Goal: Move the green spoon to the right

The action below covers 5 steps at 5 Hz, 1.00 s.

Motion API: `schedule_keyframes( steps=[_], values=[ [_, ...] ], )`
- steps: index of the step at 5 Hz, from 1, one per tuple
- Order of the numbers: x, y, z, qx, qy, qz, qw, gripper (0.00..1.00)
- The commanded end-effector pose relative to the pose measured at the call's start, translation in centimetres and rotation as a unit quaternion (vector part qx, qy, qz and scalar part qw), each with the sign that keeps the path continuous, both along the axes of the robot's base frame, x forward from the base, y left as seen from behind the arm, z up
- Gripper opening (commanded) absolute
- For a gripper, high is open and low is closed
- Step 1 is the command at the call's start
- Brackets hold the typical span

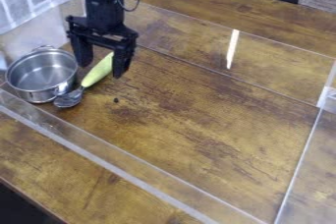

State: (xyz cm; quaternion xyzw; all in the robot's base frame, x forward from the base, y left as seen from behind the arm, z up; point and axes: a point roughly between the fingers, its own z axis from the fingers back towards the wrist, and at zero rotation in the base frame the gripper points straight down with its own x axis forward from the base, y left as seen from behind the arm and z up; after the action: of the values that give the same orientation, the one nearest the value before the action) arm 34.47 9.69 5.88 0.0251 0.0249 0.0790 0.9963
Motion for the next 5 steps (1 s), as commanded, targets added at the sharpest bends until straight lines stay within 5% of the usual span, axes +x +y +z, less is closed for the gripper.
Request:
schedule_keyframes(
  steps=[1, 5],
  values=[
    [0.5, 1.4, 1.5, 0.001, -0.034, -0.016, 0.9993, 1.0],
    [0.6, 1.5, -0.7, -0.019, -0.025, -0.037, 0.9988, 1.0]
  ],
)
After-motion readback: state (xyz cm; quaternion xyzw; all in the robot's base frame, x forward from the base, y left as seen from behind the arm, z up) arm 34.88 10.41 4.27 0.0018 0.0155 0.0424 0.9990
